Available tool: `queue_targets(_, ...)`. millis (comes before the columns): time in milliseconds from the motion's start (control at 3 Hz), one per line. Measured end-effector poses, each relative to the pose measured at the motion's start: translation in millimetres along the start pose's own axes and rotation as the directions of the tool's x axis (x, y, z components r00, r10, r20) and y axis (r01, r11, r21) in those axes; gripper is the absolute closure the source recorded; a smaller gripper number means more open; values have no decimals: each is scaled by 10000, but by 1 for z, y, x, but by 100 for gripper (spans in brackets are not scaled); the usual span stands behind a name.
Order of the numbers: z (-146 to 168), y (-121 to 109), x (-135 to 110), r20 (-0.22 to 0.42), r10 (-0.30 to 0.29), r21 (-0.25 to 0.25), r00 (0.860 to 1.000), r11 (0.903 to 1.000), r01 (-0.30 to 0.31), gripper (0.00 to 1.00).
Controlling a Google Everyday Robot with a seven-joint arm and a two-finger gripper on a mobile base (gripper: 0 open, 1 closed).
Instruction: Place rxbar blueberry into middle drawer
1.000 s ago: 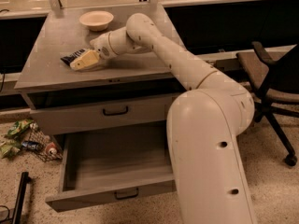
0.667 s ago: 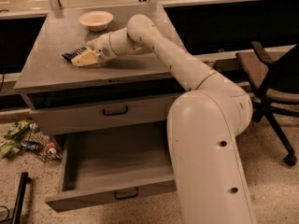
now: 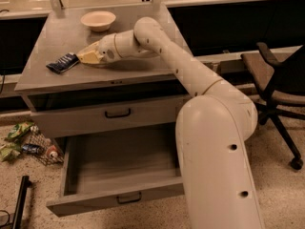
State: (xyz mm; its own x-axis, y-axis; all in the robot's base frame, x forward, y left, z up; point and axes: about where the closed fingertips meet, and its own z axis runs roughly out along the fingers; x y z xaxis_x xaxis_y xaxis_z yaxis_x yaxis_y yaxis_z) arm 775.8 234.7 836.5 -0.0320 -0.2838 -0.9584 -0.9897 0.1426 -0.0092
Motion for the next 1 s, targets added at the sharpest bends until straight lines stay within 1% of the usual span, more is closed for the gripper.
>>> queue_targets(333, -20, 8, -16, 991, -530, -609, 9937, 9964, 592, 100)
queue_targets(667, -48, 22, -29, 1450, -1014, -981, 9842, 9884, 1163, 100)
queue_targets(1000, -81, 55, -28, 1138, -1104, -1691, 9874, 9771, 1288, 100)
